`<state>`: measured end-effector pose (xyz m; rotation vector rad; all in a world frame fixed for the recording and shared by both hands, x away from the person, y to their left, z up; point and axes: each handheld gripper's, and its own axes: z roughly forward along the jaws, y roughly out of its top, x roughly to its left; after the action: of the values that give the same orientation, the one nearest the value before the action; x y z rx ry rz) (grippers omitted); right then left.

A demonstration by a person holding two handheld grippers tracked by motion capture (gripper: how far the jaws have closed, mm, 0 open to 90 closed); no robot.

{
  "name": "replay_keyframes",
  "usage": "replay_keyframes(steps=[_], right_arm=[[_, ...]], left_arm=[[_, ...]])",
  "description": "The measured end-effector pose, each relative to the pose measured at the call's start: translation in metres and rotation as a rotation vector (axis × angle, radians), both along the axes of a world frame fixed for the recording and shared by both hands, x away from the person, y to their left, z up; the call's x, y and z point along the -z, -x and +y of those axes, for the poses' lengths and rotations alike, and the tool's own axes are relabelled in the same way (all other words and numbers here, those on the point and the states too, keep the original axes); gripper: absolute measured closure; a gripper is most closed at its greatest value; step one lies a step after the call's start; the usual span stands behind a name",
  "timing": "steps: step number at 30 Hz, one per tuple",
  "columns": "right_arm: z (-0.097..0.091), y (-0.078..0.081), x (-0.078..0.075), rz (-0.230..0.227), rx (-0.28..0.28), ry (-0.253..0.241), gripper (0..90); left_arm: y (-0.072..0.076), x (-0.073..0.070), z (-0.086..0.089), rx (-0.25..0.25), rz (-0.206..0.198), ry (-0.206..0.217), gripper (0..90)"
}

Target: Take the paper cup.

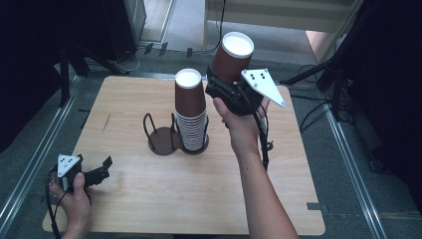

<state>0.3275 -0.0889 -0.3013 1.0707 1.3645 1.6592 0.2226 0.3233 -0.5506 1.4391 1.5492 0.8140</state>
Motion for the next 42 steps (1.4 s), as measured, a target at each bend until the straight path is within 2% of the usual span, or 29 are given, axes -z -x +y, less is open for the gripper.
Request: replay_keyframes(steps=[5, 9, 12, 22, 28, 32, 33, 36, 42], right_arm=[[-0.010, 0.004, 0.004, 0.002, 0.017, 0.001, 12.2], [-0.018, 0.009, 0.011, 0.008, 0.038, 0.040, 12.3], [-0.022, 0.012, 0.015, 0.013, 0.041, 0.046, 12.3], [-0.044, 0.023, 0.042, 0.049, 0.070, 0.061, 12.3], [-0.050, 0.026, 0.055, 0.063, 0.074, 0.063, 12.3], [-0.053, 0.032, 0.068, 0.076, 0.065, 0.091, 12.4], [-0.053, 0.032, 0.068, 0.076, 0.065, 0.091, 12.4], [-0.055, 0.038, 0.075, 0.074, 0.059, 0.110, 12.4], [-0.060, 0.046, 0.084, 0.073, 0.061, 0.123, 12.4]], left_arm=[[0.000, 0.000, 0.000, 0.006, 0.001, 0.004, 0.0], [0.000, 0.000, 0.000, 0.009, -0.002, 0.001, 0.0], [0.000, 0.000, -0.001, 0.005, -0.004, -0.003, 0.0], [0.002, -0.002, 0.001, 0.009, -0.011, 0.012, 0.0], [0.002, -0.007, -0.001, 0.024, -0.023, 0.010, 0.0], [0.001, -0.018, -0.010, 0.058, -0.049, 0.007, 0.0], [0.001, -0.018, -0.010, 0.058, -0.049, 0.007, 0.0], [0.003, -0.029, -0.020, 0.093, -0.064, -0.015, 0.0], [0.003, -0.044, -0.035, 0.148, -0.089, -0.023, 0.0]])
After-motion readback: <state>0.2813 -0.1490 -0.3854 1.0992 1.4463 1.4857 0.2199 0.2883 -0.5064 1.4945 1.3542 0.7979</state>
